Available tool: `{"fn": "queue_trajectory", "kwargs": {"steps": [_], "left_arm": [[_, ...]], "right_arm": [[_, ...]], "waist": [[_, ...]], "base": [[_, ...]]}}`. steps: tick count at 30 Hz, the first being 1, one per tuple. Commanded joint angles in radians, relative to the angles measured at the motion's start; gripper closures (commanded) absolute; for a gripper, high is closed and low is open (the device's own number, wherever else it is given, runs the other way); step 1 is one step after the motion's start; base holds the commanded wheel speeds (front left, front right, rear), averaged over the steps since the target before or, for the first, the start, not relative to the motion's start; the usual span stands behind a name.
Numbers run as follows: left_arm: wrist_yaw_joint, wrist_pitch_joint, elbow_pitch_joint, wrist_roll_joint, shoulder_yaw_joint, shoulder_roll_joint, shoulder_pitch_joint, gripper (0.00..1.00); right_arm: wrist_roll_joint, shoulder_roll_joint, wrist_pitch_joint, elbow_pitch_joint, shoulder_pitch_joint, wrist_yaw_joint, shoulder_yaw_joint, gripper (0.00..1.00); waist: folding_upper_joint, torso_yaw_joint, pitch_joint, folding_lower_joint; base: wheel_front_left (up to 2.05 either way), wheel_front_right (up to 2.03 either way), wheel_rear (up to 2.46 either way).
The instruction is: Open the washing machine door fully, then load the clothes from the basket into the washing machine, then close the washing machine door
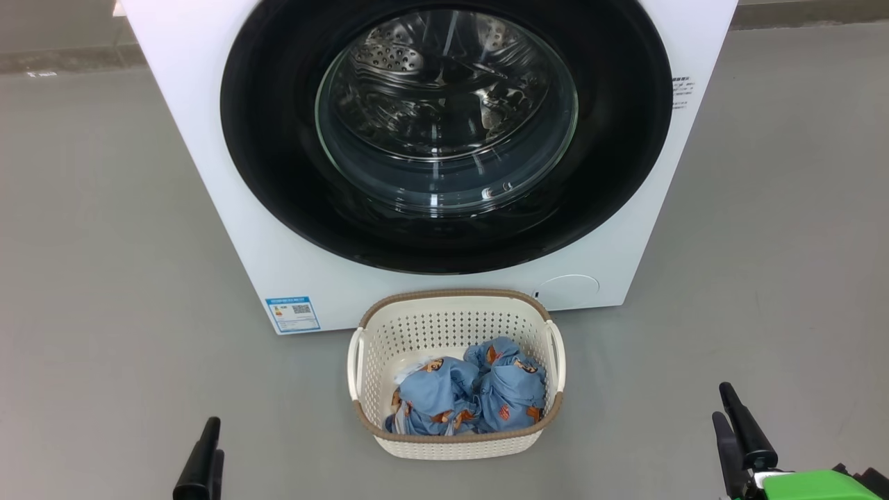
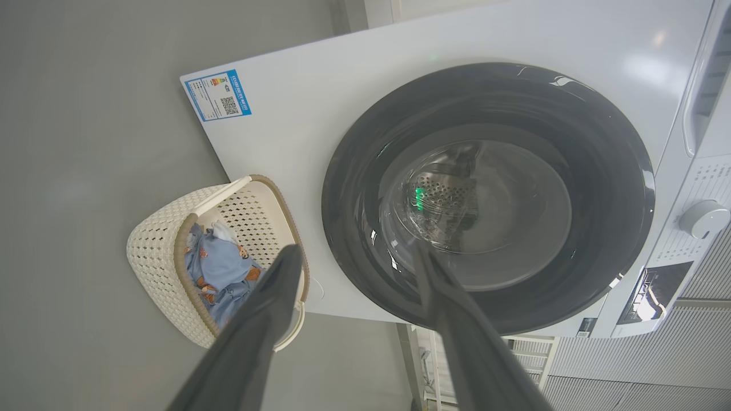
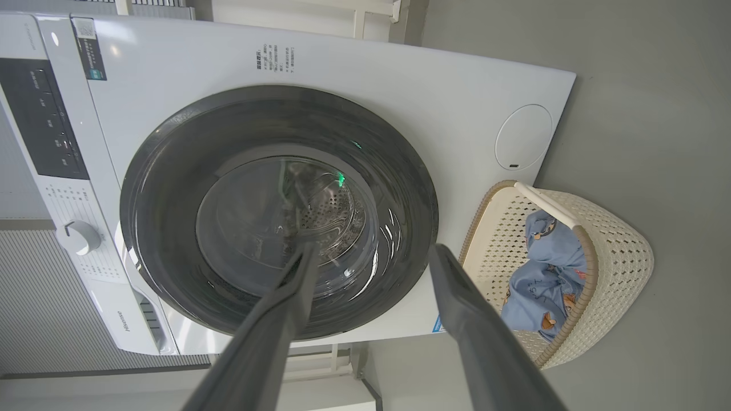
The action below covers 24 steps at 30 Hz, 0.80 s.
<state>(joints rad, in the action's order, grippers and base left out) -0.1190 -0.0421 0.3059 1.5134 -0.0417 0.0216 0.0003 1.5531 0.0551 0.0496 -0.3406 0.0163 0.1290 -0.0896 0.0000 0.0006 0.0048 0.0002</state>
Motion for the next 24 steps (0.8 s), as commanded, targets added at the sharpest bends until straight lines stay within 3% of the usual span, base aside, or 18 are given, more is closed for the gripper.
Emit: {"fn": "queue_trajectory", "kwargs": {"steps": [1, 24], "left_arm": [[-0.004, 0.012, -0.033, -0.028, -0.005, 0.023, -0.034, 0.00], [-0.006, 0.082, -0.063, -0.299, 0.009, 0.045, -0.041, 0.00]], "right_arm": [[-0.023, 0.018, -0.011, 0.027, 0.041, 0.000, 0.015, 0.00], [-0.212, 0.079, -0.087, 0.020, 0.077, 0.001, 0.100, 0.00]], "waist": [[0.0000, 0.000, 0.001, -0.0001], [0.0000, -0.004, 0.000, -0.0001]], "base": [[0.00, 0.00, 0.00], [0.00, 0.00, 0.00]]}}
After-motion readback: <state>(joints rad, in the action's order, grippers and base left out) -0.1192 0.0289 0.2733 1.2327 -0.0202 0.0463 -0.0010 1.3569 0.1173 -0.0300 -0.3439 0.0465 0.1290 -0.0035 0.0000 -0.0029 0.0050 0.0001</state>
